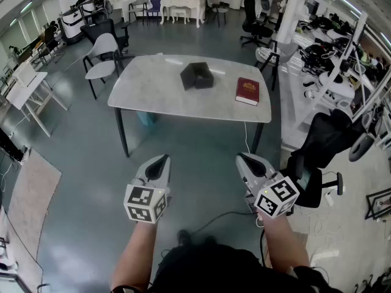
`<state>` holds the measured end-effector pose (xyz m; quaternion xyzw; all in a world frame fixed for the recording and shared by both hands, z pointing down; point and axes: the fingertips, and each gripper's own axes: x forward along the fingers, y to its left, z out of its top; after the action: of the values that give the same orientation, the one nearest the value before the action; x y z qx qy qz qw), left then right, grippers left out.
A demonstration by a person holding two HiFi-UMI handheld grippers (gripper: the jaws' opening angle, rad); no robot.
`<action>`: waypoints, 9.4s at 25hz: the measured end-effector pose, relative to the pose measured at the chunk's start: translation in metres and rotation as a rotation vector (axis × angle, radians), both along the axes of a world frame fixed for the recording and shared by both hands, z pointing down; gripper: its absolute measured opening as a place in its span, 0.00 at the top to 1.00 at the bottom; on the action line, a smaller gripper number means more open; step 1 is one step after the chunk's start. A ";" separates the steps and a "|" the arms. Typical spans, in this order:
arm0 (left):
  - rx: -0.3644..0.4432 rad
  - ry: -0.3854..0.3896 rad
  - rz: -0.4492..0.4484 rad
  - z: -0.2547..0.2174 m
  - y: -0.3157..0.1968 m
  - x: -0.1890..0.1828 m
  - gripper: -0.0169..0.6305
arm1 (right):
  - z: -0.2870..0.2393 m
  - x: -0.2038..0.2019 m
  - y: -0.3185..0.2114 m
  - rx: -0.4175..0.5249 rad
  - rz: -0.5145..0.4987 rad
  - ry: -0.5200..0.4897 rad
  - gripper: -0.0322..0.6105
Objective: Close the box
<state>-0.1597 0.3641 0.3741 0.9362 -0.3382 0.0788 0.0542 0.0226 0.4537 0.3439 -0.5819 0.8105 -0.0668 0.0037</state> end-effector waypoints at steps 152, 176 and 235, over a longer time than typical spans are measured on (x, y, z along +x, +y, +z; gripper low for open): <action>-0.273 -0.019 -0.233 0.159 -0.649 0.174 0.96 | 0.249 0.133 -0.720 -0.447 -0.608 0.961 0.74; -0.345 -0.009 -0.310 0.208 -0.663 0.158 0.96 | 0.392 0.146 -0.770 -0.254 -0.864 1.808 0.61; -0.306 -0.061 -0.319 0.119 -0.581 0.273 0.96 | 0.231 0.306 -0.724 -0.502 -0.292 0.295 0.78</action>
<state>0.1136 -0.2167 0.4934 0.8489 -0.4677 0.1478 0.1970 0.3284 -0.2699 0.5744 -0.4456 0.8355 -0.1792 -0.2669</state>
